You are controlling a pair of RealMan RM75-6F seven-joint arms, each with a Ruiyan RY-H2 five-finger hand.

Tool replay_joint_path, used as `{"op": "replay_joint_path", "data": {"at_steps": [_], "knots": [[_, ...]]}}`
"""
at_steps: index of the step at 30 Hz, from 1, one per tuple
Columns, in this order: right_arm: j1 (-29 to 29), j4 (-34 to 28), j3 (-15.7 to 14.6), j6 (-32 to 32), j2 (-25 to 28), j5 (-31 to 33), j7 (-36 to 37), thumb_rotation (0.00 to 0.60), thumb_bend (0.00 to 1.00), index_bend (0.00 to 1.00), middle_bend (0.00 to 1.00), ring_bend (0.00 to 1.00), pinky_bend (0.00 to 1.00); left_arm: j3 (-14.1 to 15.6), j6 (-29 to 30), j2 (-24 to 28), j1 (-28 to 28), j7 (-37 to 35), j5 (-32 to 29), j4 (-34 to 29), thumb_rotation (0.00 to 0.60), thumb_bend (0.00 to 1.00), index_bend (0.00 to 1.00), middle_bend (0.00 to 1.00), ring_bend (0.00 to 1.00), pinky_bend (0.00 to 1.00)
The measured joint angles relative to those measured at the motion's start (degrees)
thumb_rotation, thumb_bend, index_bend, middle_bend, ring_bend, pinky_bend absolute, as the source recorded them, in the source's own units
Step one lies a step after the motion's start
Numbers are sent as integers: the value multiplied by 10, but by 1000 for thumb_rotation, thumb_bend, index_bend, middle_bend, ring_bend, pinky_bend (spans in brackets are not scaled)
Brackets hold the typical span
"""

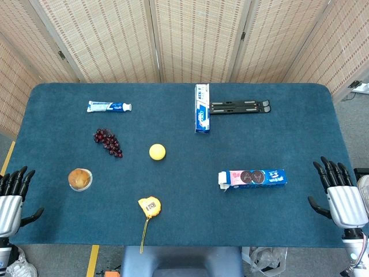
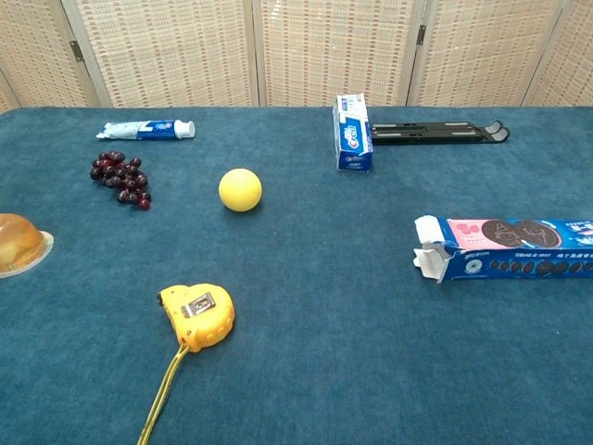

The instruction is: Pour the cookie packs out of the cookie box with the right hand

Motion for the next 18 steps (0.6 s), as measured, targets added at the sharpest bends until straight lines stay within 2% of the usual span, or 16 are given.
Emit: {"op": "replay_joint_path", "data": {"at_steps": [8, 14, 18], "knots": [[3, 2, -5, -3, -1, -12, 4, 600, 331, 0, 0, 0, 0, -5, -7, 1, 0, 5, -19, -2, 600, 209, 0, 0, 0, 0], [5, 3, -6, -9, 0, -10, 1, 600, 331, 2, 0, 0, 0, -1, -4, 2, -1, 1, 0, -4, 600, 209, 0, 0, 0, 0], [10, 19, -5, 0, -5, -30, 23, 600, 332, 111, 0, 0, 0, 1, -5, 0, -1, 12, -3, -2, 600, 210, 0, 0, 0, 0]]}}
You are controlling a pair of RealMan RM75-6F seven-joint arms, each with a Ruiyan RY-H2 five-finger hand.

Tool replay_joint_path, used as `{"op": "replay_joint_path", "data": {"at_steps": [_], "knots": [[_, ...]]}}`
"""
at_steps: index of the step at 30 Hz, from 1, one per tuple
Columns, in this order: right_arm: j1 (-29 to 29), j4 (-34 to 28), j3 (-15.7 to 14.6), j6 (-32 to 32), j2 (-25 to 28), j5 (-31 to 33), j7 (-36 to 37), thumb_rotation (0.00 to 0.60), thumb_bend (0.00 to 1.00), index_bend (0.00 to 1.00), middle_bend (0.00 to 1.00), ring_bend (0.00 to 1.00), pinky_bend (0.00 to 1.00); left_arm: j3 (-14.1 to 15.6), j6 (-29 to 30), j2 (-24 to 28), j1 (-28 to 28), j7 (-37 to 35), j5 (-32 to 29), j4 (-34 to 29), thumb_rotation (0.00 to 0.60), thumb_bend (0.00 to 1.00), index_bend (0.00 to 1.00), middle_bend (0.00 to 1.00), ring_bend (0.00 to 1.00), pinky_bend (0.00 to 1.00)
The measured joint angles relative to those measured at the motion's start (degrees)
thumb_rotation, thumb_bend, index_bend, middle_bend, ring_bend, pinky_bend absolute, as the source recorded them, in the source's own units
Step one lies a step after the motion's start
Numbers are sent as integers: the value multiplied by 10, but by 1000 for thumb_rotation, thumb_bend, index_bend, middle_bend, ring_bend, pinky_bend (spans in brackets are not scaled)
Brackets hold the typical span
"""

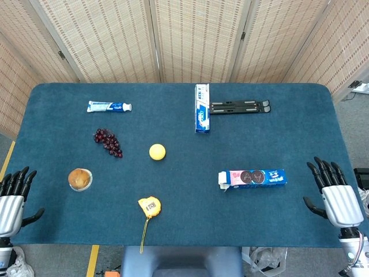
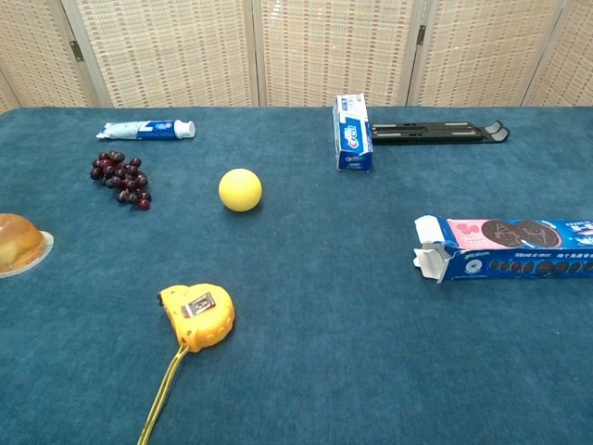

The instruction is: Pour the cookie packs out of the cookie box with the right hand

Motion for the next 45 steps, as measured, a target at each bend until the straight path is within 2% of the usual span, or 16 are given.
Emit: {"op": "replay_joint_path", "data": {"at_steps": [6, 11, 16, 19, 25, 30, 40, 45], "knots": [[18, 47, -3, -7, -6, -27, 61, 600, 331, 262, 0, 0, 0, -3, -5, 3, -1, -21, -5, 1, 600, 209, 0, 0, 0, 0], [41, 98, -7, -20, -1, -50, 125, 600, 331, 324, 0, 0, 0, -7, -5, -3, -2, 2, -14, 3, 600, 209, 0, 0, 0, 0], [65, 137, -17, -42, 3, -68, 200, 600, 332, 324, 0, 0, 0, -10, -11, -7, -4, 17, -25, 0, 600, 209, 0, 0, 0, 0], [78, 149, -23, -76, 4, -66, 215, 600, 332, 324, 0, 0, 0, -10, -13, -8, -5, 17, -27, 3, 600, 209, 0, 0, 0, 0], [102, 173, -32, -140, -4, -46, 216, 600, 331, 279, 0, 0, 0, -10, -18, -8, -7, 17, -31, 3, 600, 209, 0, 0, 0, 0], [119, 180, -35, -181, -8, -29, 217, 600, 331, 191, 0, 0, 0, -9, -23, -8, -8, 21, -34, 0, 600, 209, 0, 0, 0, 0], [152, 176, -38, -243, -9, -8, 190, 600, 331, 181, 0, 0, 0, -5, -20, -6, -8, 19, -26, -2, 600, 209, 0, 0, 0, 0], [169, 188, -36, -278, -27, 7, 183, 600, 331, 181, 0, 0, 0, -5, -25, -5, -9, 15, -27, 0, 600, 209, 0, 0, 0, 0]]}}
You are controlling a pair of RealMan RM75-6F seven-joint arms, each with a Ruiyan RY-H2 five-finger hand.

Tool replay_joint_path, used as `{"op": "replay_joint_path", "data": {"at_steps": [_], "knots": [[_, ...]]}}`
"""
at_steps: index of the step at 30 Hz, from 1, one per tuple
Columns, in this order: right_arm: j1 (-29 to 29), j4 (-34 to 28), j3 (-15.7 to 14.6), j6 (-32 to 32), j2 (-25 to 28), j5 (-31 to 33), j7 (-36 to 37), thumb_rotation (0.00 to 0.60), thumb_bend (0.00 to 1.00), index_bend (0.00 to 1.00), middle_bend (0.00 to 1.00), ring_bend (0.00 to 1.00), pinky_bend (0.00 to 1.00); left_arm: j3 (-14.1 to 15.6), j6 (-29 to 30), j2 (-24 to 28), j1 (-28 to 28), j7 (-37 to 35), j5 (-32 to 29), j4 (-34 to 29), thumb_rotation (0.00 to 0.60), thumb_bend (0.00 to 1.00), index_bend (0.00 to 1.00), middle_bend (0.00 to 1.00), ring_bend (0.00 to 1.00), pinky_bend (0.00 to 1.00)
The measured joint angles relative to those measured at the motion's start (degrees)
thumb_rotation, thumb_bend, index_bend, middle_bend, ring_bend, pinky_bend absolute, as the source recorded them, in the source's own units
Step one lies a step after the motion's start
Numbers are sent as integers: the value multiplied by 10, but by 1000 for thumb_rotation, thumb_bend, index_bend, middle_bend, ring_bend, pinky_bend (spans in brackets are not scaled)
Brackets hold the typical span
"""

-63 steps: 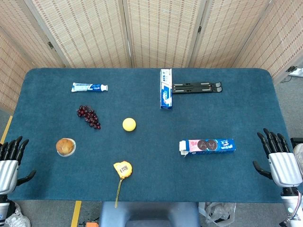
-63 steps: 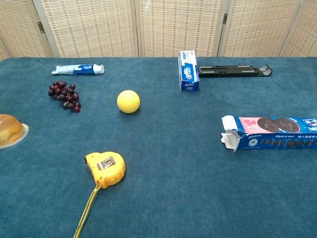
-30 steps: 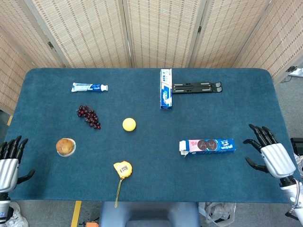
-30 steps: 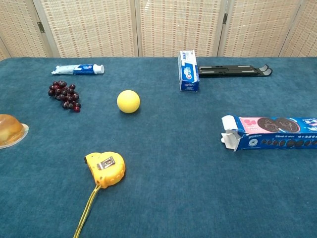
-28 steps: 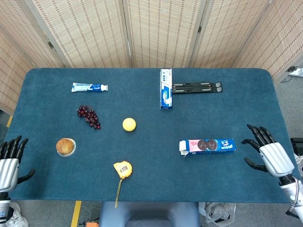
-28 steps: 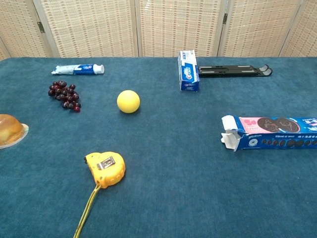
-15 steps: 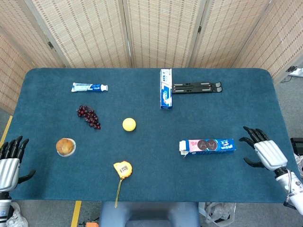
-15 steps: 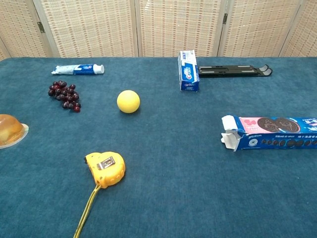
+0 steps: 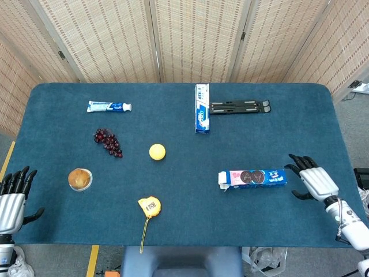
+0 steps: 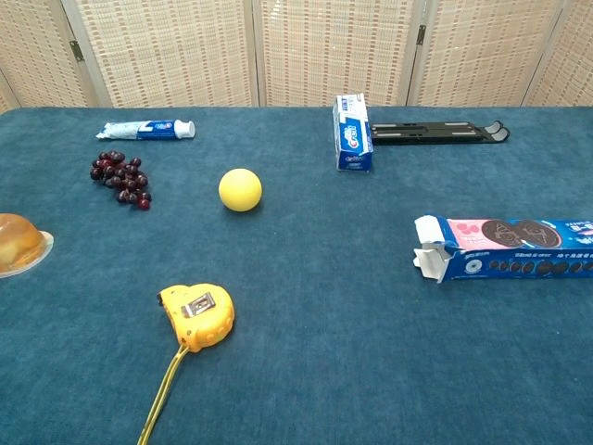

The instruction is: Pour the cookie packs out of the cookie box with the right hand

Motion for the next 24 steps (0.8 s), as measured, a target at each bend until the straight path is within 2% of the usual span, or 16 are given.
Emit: {"op": "replay_joint_path", "data": {"at_steps": [12, 24], "knots": [[30, 33, 0, -44, -32, 15, 5, 600, 330, 200, 0, 0, 0, 2, -4, 2, -2, -7, 1, 1, 600, 209, 0, 0, 0, 0], [47, 63, 0, -64, -64, 28, 6, 600, 332, 296, 0, 0, 0, 3, -2, 3, -2, -13, 5, 2, 600, 209, 0, 0, 0, 0]]}}
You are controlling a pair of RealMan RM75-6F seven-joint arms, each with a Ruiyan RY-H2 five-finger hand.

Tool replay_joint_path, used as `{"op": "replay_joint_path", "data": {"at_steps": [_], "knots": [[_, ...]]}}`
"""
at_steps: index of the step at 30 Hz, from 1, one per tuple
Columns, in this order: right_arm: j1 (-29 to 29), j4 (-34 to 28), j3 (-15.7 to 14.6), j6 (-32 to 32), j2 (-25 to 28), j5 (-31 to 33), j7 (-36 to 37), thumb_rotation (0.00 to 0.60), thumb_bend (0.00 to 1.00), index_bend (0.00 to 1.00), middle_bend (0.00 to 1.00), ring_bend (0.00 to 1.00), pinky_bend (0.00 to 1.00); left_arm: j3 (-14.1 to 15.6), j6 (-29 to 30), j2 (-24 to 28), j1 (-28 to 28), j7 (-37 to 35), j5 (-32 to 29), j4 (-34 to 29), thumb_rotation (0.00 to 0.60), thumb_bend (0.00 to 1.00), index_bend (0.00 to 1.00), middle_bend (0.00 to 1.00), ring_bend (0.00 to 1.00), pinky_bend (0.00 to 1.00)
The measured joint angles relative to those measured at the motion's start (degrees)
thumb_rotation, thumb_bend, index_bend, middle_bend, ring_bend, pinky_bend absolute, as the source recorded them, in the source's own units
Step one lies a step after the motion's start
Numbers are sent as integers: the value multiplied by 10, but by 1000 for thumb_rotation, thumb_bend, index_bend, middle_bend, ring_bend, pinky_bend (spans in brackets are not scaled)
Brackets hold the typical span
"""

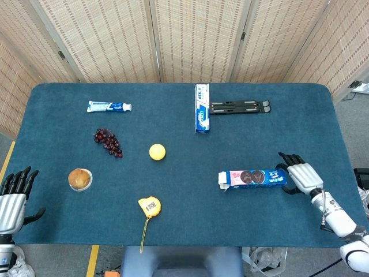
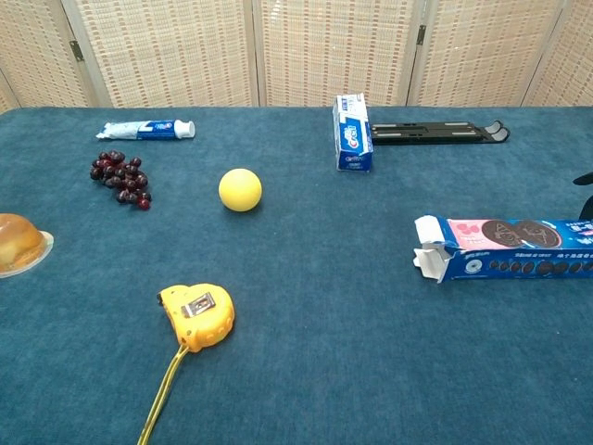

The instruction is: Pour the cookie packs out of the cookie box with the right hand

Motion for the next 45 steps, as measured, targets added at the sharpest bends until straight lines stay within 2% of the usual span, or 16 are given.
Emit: {"op": "replay_joint_path", "data": {"at_steps": [9, 19, 29, 38, 45], "knots": [[5, 12, 8, 0, -18, 16, -8, 600, 331, 406, 0, 0, 0, 0, -2, 1, -1, -2, -1, 1, 600, 210, 0, 0, 0, 0], [0, 0, 18, 18, -16, 32, -48, 600, 330, 419, 0, 0, 0, 0, 2, -2, 1, 13, -1, 2, 600, 209, 0, 0, 0, 0], [14, -112, 30, 21, 64, 38, -117, 600, 331, 419, 0, 0, 0, 2, -13, -17, -8, 44, -7, 4, 600, 210, 0, 0, 0, 0], [29, -189, 43, 20, 131, 40, -143, 600, 330, 419, 0, 0, 0, 7, -20, -25, -13, 54, -3, 8, 600, 209, 0, 0, 0, 0], [44, -254, 50, -4, 205, 62, -217, 600, 331, 425, 0, 0, 0, 8, -29, -30, -17, 64, -8, 11, 600, 209, 0, 0, 0, 0]]}}
